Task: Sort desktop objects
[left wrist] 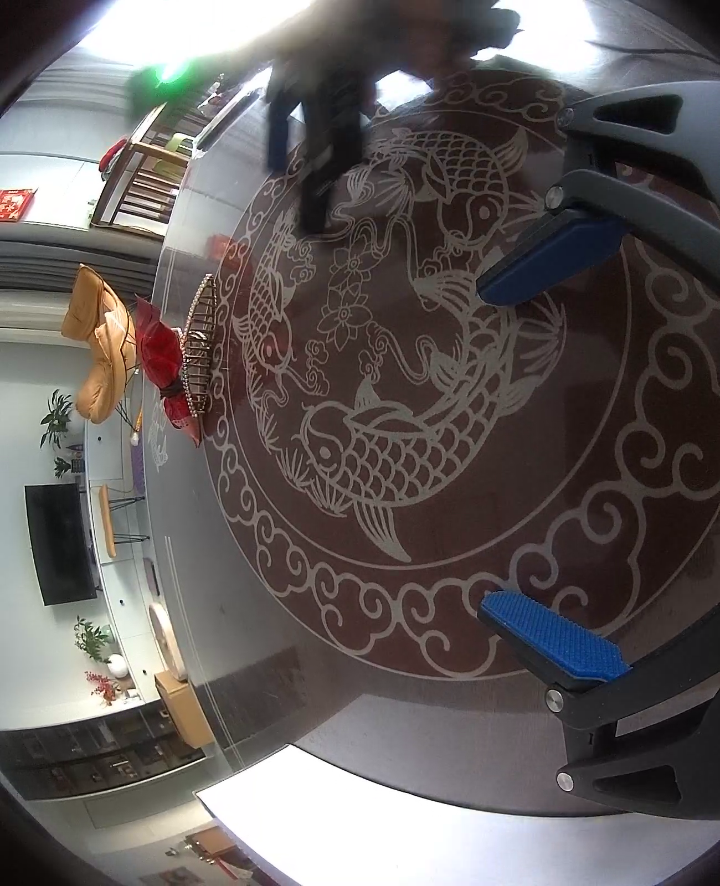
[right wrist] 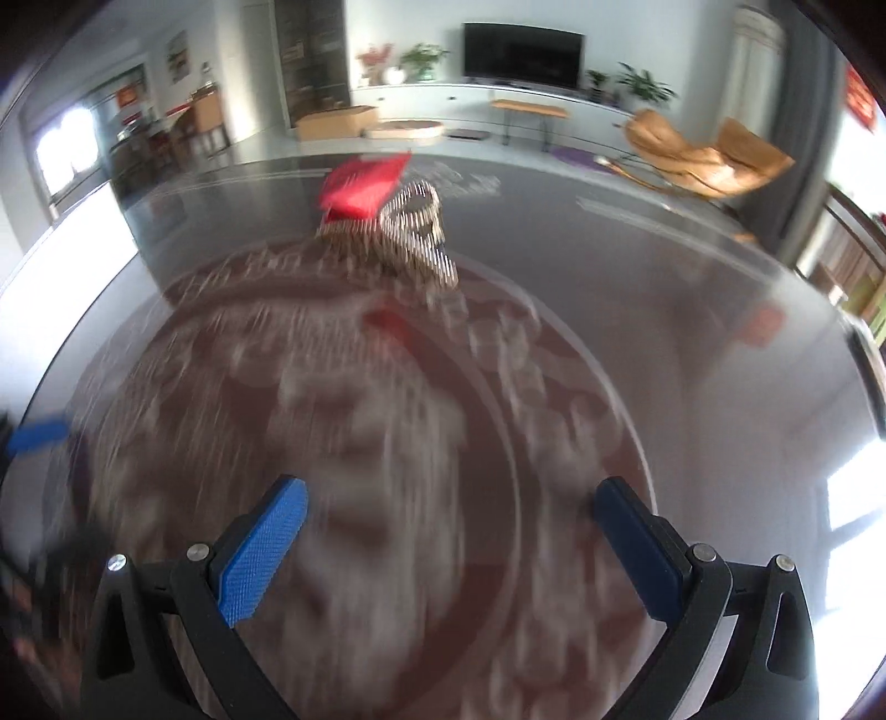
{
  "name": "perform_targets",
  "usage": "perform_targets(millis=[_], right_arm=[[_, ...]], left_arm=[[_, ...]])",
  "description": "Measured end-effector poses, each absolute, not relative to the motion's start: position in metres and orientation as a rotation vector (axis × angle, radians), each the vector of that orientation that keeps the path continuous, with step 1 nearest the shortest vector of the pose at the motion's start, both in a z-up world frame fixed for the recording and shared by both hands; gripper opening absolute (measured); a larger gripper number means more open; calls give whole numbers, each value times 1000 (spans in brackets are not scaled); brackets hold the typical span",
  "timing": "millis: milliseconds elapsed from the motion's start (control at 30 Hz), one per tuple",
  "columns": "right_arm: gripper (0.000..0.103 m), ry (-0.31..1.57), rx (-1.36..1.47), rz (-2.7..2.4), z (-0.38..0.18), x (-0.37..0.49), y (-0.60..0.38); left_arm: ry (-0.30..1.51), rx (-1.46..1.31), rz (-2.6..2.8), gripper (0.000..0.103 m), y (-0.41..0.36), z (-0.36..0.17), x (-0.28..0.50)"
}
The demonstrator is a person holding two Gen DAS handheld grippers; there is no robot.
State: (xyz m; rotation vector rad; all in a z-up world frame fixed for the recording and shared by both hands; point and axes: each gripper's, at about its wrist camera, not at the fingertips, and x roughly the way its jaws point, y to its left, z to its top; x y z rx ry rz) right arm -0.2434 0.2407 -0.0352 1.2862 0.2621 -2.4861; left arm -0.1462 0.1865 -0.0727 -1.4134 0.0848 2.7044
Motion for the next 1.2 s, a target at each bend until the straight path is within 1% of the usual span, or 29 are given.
perform_targets(millis=[133,200,233,267,300,333,400,433,467,533,633,733,800,833,867,900,967,1067,1167,1200], right_arm=[[103,276,1296,-2467,-36,-300,211],[101,314,1297,-2464,-35,-320,194],[87,339,1278,-2471,-33,-326,187],[57,350,1255,-2466,-31,-330,182],[39,326,1242,-2439,-29,-336,177],[29,312,1240,-2421,-28,-338,173],[14,378,1215,-2431,-27,-328,169],[11,403,1203,-2427,-28,-319,169],[10,426,1195,-2442,-29,-306,172],[10,387,1199,-2442,-28,-282,184],[10,372,1203,-2461,-28,-221,214],[11,359,1203,-2503,-29,-150,247],[17,359,1201,-2548,-30,-115,263],[40,345,1194,-2577,-31,-98,271],[85,350,1203,-2600,-32,-85,275],[103,366,1214,-2613,-31,-83,281],[103,414,1237,-2630,-33,-71,281],[103,382,1249,-2611,-34,-72,284],[103,188,1309,-2554,-37,-86,302],[103,175,1319,-2568,-38,-86,306]], left_arm=[[86,-1412,2704,103,186,-72,-146],[86,-1411,2702,103,186,-72,-146],[86,-1411,2702,103,185,-72,-146],[86,-1411,2703,103,185,-72,-146],[86,-1411,2703,103,185,-72,-146],[86,-1411,2703,103,185,-72,-146],[86,-1411,2703,103,185,-72,-146],[86,-1411,2703,103,185,-72,-146],[86,-1411,2703,103,185,-72,-146],[86,-1411,2702,103,186,-71,-146],[86,-1411,2703,103,185,-71,-146],[86,-1411,2703,103,185,-71,-146],[86,-1411,2702,103,185,-71,-146],[86,-1411,2702,103,185,-71,-146],[86,-1411,2702,103,186,-71,-146],[86,-1411,2702,103,186,-71,-146],[85,-1411,2703,103,186,-71,-146],[86,-1412,2704,103,185,-71,-146],[86,-1412,2704,103,185,-71,-146],[86,-1411,2704,103,185,-71,-146]])
